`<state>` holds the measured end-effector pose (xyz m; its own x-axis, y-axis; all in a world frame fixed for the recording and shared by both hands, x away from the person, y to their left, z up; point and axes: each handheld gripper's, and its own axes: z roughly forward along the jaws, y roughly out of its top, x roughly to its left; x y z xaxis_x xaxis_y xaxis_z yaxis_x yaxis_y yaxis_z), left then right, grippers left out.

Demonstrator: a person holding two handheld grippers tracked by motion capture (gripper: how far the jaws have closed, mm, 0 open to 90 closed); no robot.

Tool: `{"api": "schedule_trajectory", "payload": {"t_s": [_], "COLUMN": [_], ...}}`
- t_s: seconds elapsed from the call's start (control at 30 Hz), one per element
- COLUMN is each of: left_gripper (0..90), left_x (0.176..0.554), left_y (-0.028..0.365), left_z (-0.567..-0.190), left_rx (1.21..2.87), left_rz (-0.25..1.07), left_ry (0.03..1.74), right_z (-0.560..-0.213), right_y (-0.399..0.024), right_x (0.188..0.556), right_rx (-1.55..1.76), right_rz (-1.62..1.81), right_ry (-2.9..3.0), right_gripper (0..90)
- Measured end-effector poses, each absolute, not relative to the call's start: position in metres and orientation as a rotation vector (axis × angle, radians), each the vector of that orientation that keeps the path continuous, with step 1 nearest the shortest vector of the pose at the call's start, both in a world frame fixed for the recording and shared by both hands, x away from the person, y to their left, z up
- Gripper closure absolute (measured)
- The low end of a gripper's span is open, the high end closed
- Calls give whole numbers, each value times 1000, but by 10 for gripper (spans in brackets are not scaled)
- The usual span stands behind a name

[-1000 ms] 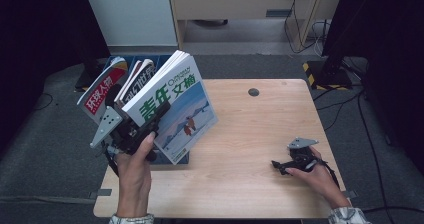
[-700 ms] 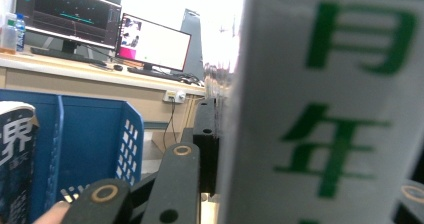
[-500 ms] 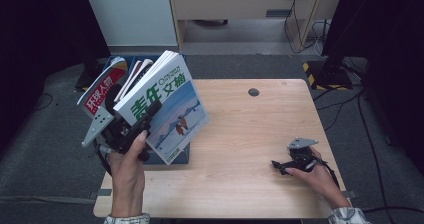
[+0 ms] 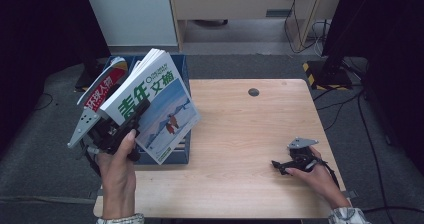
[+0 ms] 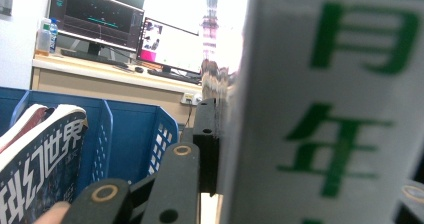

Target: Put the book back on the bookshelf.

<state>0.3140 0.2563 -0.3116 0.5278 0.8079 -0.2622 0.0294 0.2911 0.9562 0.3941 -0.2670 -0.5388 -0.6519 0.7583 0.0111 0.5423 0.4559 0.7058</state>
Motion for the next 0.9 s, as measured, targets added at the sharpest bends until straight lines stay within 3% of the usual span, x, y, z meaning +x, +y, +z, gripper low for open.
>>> {"api": "schedule_trajectory", "payload": {"t_s": [0.9], "left_gripper": [732], "left_x": [319], "left_y": [257], "left_z": [-325], "left_rx": [1138], "left_rz": [772], "left_ry": [1014], "right_z": [-539], "right_y": [-267], "right_x": [394], "right_rx": [1112], "right_rz": [999], "right_ry": [2402], "right_gripper": [22]}}
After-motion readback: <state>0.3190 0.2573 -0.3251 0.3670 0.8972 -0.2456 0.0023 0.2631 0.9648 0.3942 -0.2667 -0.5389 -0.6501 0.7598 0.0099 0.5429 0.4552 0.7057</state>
